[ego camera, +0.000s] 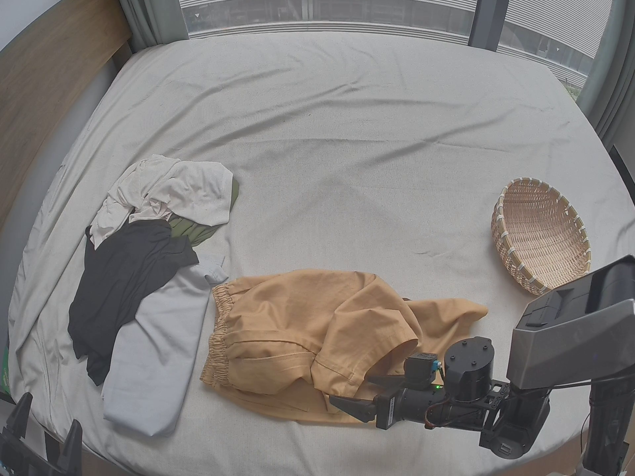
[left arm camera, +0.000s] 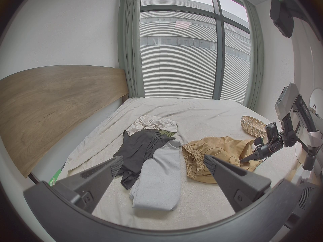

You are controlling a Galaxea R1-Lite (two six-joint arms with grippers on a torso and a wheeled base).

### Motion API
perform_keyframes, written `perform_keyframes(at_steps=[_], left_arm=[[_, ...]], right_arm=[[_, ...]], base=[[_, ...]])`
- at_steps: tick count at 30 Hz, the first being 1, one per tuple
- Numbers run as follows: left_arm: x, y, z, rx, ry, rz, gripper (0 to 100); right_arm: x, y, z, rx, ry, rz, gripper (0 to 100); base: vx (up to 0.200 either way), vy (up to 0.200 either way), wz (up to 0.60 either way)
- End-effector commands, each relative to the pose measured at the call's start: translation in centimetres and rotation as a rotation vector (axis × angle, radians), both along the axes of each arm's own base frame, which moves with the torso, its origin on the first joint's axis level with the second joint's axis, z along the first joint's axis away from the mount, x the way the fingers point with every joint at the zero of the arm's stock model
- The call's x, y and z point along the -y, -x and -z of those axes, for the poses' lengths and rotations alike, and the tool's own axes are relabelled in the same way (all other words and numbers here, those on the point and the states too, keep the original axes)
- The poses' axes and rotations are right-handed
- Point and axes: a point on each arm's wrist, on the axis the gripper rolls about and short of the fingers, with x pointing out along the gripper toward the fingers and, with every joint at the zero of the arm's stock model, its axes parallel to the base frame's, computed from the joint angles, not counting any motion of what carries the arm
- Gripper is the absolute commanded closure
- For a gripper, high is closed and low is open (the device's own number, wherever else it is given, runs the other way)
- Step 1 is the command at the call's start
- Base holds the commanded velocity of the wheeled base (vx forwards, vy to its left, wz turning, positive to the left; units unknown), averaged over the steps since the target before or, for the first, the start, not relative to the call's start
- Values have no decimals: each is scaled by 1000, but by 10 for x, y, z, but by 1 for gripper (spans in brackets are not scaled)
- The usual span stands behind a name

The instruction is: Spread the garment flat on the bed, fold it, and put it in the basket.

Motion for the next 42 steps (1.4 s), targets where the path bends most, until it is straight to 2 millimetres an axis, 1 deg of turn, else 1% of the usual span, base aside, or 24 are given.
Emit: perform_keyframes(at_steps=[1, 7, 8, 13, 16, 17, 19, 20, 21, 22, 27, 37, 38, 42], left_arm=[[0, 0, 5, -1, 0, 0, 0], [0, 0, 5, -1, 0, 0, 0], [0, 0, 5, -1, 0, 0, 0], [0, 0, 5, -1, 0, 0, 0], [0, 0, 5, -1, 0, 0, 0], [0, 0, 5, -1, 0, 0, 0], [0, 0, 5, -3, 0, 0, 0], [0, 0, 5, -3, 0, 0, 0], [0, 0, 5, -1, 0, 0, 0], [0, 0, 5, -1, 0, 0, 0], [0, 0, 5, -1, -2, 0, 0], [0, 0, 5, -1, 0, 0, 0], [0, 0, 5, -1, -2, 0, 0], [0, 0, 5, -1, -2, 0, 0]], right_arm=[[-2, -2, 9, -22, 6, 4, 0], [-8, -9, 6, -13, -26, 36, 0], [-9, -12, 5, 0, -29, 59, 100], [-11, -13, -1, -9, -63, 78, 100], [-10, -12, -9, 5, -83, 83, 100], [-9, -12, -18, 24, -99, 88, 100], [-6, -13, -26, 43, -113, 104, 100], [-6, -13, -26, 43, -113, 104, 100], [-3, -12, -32, 56, -122, 113, 100], [-2, -11, -35, 60, -127, 115, 100], [2, -11, -38, 67, -128, 128, 100], [-3, -16, -39, 84, -136, 143, 100], [-4, -17, -39, 90, -142, 145, 0], [-9, -23, -43, 110, -166, 142, 0]], base=[[0, 0, 0], [0, 0, 0], [0, 0, 0], [0, 0, 0], [0, 0, 0], [0, 0, 0], [0, 0, 0], [0, 0, 0], [0, 0, 0], [0, 0, 0], [0, 0, 0], [0, 0, 0], [0, 0, 0], [0, 0, 0]])
